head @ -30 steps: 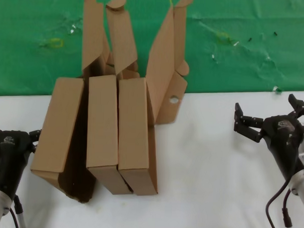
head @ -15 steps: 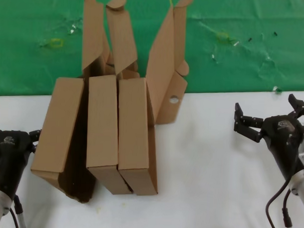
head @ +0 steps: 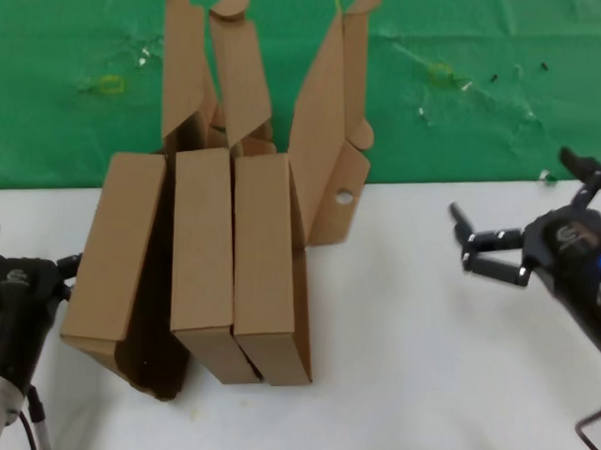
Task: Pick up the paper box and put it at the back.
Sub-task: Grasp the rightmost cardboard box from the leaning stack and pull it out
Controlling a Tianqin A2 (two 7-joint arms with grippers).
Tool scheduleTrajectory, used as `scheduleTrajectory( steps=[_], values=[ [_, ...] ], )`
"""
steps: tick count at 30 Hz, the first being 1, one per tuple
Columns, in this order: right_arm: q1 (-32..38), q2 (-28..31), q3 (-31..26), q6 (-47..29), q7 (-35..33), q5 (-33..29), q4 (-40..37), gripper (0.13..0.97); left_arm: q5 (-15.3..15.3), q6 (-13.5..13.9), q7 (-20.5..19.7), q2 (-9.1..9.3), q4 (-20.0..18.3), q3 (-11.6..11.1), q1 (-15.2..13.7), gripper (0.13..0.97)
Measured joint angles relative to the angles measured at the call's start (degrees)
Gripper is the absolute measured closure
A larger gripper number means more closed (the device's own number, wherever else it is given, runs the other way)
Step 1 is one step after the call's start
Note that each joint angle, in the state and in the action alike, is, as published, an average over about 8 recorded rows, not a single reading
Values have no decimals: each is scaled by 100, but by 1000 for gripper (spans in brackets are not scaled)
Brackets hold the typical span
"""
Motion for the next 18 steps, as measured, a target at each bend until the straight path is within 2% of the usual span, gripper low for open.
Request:
scheduleTrajectory(
  steps=[4, 11, 13, 18],
  values=[
    [-271, 349, 379, -911, -472, 341, 289, 129, 0, 0, 0, 0, 0, 0, 0, 162],
    [-989, 1190, 1030, -2108, -916, 568, 782, 129, 0, 0, 0, 0, 0, 0, 0, 253],
    [-1175, 1433, 1051, -2312, -959, 481, 893, 129, 0, 0, 0, 0, 0, 0, 0, 266],
    [-1334, 1851, 733, -2630, -988, 175, 1055, 129, 0, 0, 0, 0, 0, 0, 0, 376]
  ],
)
